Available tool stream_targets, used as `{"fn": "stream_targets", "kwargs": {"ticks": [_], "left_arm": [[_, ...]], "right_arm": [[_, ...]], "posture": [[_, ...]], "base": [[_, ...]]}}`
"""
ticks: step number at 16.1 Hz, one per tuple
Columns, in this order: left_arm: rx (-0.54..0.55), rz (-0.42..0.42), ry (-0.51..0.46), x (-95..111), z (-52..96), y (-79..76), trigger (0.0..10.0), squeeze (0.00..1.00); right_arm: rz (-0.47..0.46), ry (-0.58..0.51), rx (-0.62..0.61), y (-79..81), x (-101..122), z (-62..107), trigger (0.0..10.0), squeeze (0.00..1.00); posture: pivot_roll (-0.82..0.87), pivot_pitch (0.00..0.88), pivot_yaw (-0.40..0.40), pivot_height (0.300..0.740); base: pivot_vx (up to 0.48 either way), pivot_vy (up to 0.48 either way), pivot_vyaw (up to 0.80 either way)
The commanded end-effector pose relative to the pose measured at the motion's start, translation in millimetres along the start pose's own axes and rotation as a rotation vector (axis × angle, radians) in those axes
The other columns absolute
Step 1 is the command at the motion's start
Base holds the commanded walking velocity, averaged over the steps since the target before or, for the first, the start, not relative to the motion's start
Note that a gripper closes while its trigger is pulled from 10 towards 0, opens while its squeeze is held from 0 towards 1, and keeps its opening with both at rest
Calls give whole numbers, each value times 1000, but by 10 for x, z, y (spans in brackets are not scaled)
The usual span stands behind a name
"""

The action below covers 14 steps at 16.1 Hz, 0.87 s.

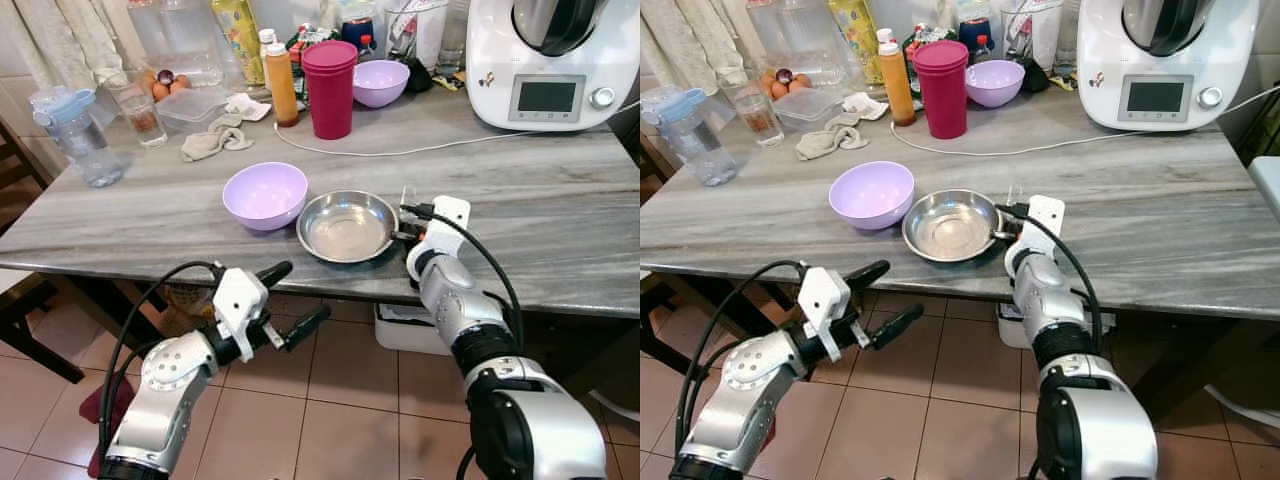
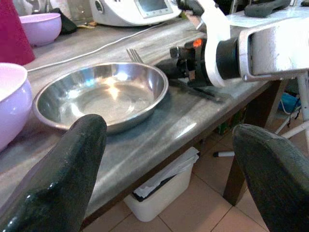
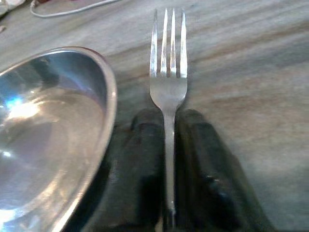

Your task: Setting the table

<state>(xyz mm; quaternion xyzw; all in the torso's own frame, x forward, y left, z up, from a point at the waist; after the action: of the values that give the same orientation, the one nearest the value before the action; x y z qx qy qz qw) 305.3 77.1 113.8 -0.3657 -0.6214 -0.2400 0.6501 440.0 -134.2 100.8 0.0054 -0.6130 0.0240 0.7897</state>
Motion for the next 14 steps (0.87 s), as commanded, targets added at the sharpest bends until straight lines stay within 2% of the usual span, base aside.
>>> {"fn": "stream_targets", "kwargs": {"ticks": [1, 6, 10, 12, 14], "left_arm": [[-9, -14, 8, 28, 6, -13, 10000, 0], [-11, -12, 11, 1, 17, -45, 10000, 0], [-9, -11, 10, -14, 25, -40, 10000, 0], [-6, -12, 7, -12, 25, -32, 10000, 0], [-4, -13, 1, 18, 4, -21, 10000, 0]], "right_arm": [[2, -14, 1, 32, 64, -17, 10000, 1000], [9, -46, -8, 19, 129, -22, 10000, 1000], [52, -164, -42, -37, 384, 22, 10000, 1000], [72, -229, -57, -56, 491, 85, 10000, 1000], [130, -347, -41, 9, 637, 259, 10000, 1000]], "posture": [[-162, 66, 126, 740], [-162, 65, 126, 740], [-159, 64, 121, 740], [-160, 65, 123, 740], [-163, 67, 125, 740]], "base": [[0, 0, 0], [0, 0, 0], [0, 0, 0], [0, 0, 0], [0, 0, 0]]}}
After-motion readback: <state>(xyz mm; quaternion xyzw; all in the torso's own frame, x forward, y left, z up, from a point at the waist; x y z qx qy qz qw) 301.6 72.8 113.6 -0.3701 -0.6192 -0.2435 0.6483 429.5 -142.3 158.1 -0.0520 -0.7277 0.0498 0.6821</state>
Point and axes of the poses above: a point about 5 cm out from each wrist's last joint towards the gripper, its own z axis pointing back from the gripper into the wrist, its own x axis along the axis of the wrist's last joint, y = z × x, the point moved 6 cm from there along -z, pointing out of the wrist towards the gripper, and after that the axes turned 15 degrees about z, right-handed, at the moved point
